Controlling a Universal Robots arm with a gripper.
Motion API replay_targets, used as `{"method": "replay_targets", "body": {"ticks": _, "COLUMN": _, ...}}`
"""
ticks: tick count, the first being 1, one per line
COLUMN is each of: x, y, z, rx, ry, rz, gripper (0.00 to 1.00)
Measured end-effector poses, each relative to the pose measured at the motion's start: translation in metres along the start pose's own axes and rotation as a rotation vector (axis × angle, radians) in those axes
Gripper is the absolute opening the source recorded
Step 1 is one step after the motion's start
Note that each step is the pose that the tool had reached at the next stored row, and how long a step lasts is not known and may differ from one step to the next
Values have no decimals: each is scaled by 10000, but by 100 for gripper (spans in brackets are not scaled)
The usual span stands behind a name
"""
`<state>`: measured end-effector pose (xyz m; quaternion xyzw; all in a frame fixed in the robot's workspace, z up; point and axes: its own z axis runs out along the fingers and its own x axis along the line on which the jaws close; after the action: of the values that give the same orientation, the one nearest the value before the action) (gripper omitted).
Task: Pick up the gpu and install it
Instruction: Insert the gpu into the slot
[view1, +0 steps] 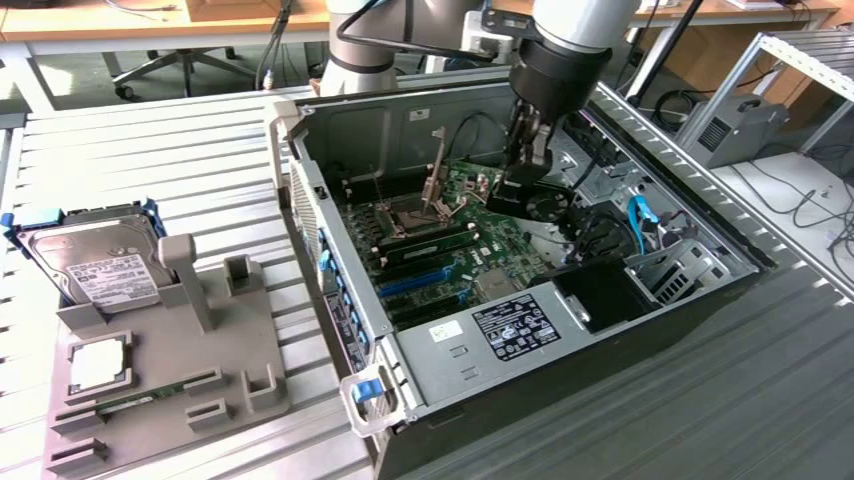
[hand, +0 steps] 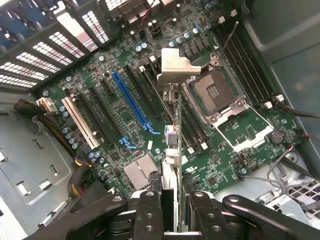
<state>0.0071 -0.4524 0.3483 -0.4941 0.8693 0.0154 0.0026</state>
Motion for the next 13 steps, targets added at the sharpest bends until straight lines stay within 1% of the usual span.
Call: {"method": "replay_targets", "body": {"ticks": 13, "x": -1, "y": -2, "z": 3, "rx": -18, "ry": 22, "rz": -934, "gripper": 26}}
